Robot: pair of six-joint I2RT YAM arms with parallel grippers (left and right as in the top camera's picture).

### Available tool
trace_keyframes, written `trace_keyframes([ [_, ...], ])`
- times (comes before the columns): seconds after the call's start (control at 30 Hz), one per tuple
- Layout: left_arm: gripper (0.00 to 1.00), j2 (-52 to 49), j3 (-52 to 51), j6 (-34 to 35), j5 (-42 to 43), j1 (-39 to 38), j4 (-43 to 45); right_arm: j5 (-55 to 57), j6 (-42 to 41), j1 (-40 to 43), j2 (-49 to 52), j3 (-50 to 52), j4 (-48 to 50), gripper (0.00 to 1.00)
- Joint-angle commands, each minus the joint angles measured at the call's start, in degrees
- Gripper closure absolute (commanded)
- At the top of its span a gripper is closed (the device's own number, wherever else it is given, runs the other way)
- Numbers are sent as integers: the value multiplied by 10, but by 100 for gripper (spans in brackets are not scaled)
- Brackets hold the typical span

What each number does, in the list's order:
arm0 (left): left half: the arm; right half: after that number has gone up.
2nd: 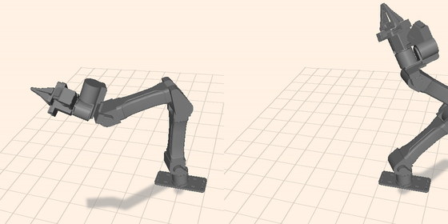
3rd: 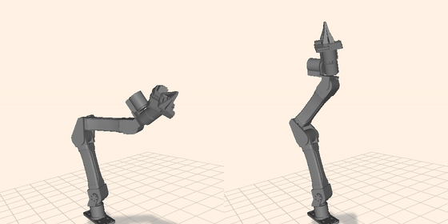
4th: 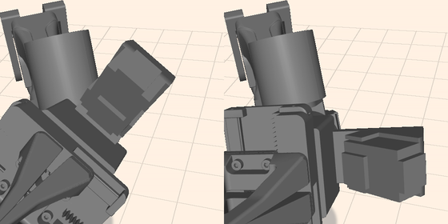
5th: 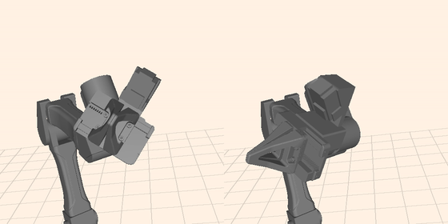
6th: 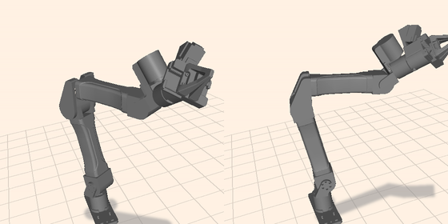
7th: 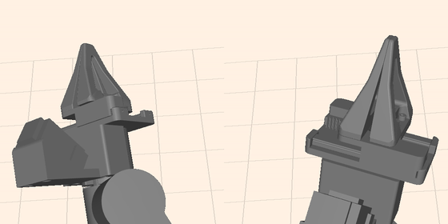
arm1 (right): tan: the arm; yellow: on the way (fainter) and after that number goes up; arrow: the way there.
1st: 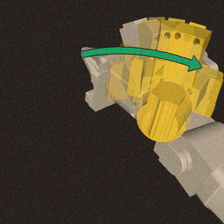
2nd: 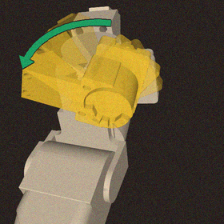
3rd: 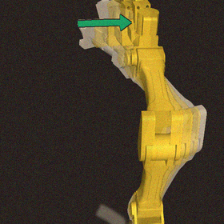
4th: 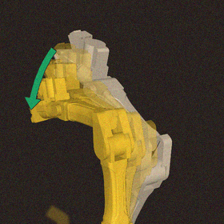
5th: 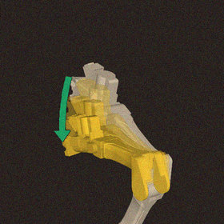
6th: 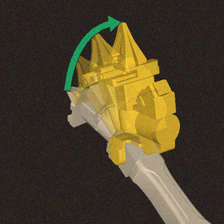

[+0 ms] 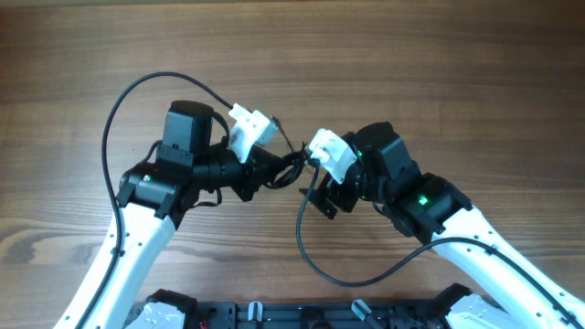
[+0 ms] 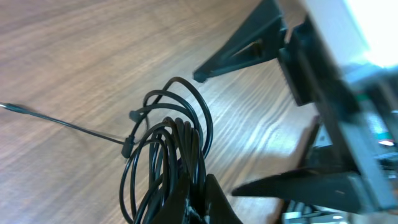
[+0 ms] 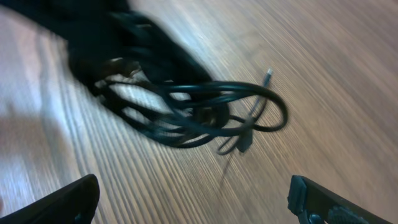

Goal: Untangle cables

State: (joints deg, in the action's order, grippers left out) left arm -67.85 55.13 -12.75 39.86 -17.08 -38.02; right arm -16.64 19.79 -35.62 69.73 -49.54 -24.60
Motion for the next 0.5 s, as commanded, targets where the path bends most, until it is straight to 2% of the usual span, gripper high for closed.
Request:
trace_keyframes([
  [0.0,96,-7,7,-72,-40,2,4,-55,74,2,-15,-7,12,0],
  [0.23,96,-19,7,-83,-36,-6,4,-55,99,2,-36,-7,66,0],
  [0.47,96,-19,7,-91,-13,-54,15,-70,119,2,-12,-7,66,2],
])
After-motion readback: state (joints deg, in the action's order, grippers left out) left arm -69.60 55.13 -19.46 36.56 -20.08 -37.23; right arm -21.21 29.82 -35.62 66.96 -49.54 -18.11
